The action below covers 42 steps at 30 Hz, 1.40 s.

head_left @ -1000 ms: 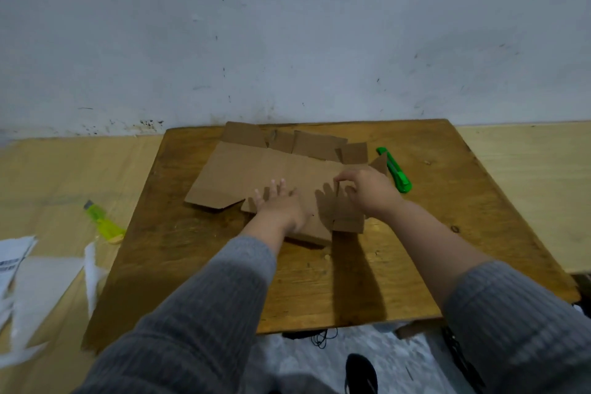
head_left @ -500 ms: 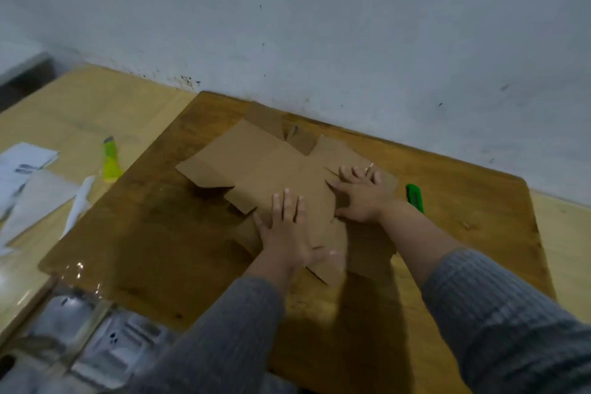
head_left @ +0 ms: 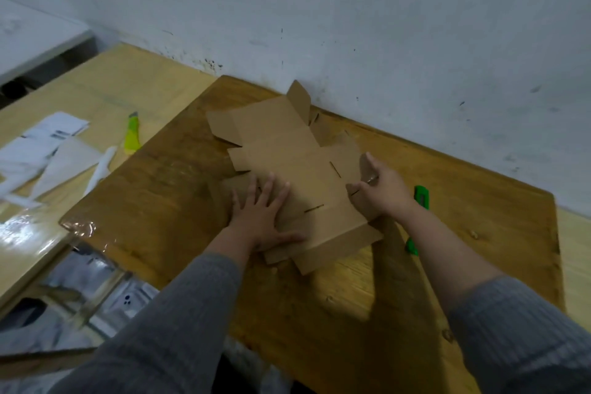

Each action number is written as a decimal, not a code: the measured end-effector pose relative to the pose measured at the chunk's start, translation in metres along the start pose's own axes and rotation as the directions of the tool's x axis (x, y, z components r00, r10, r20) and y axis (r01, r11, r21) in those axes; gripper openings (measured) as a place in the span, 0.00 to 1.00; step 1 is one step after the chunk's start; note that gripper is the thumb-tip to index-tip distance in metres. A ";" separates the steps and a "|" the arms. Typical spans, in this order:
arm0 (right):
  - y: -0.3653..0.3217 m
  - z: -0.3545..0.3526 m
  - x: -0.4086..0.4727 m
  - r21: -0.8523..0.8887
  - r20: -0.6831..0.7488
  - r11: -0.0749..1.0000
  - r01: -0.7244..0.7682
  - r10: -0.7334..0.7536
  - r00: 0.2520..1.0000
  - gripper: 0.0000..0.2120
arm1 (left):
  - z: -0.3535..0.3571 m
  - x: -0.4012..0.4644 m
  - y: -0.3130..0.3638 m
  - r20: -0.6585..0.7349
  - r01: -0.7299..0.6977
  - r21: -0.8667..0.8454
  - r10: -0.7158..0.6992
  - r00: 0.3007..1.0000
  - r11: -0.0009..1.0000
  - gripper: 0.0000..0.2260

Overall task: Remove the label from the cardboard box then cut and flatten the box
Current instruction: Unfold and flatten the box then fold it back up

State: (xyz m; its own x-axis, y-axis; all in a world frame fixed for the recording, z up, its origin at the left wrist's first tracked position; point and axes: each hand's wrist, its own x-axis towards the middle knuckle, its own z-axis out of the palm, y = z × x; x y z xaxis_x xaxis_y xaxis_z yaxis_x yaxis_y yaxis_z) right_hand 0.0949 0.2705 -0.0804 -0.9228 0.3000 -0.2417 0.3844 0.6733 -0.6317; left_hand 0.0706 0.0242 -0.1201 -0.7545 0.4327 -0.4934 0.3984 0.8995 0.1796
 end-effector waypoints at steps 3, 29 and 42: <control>-0.003 -0.009 -0.005 0.297 0.002 0.954 -0.024 0.025 1.000 0.27 | -0.004 0.000 -0.014 -0.008 -0.044 0.063 0.044 0.999 0.997 0.47; -0.009 0.026 -0.016 -0.433 0.610 0.723 0.538 -0.205 0.765 0.24 | -0.004 0.002 -0.028 -0.056 -0.103 0.146 0.112 0.992 0.984 0.44; 0.003 0.032 -0.003 -0.578 0.597 0.526 0.624 -0.249 0.762 0.30 | -0.004 0.005 -0.038 -0.077 -0.113 0.193 0.130 0.989 0.975 0.43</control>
State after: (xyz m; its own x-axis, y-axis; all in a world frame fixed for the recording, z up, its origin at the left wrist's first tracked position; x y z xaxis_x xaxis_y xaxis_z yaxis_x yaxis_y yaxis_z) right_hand 0.0976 0.2499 -0.1051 -0.8152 -0.3423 -0.4672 -0.3583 0.9318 -0.0575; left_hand 0.0500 -0.0075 -0.1259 -0.7343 0.5492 -0.3991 0.5744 0.8159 0.0660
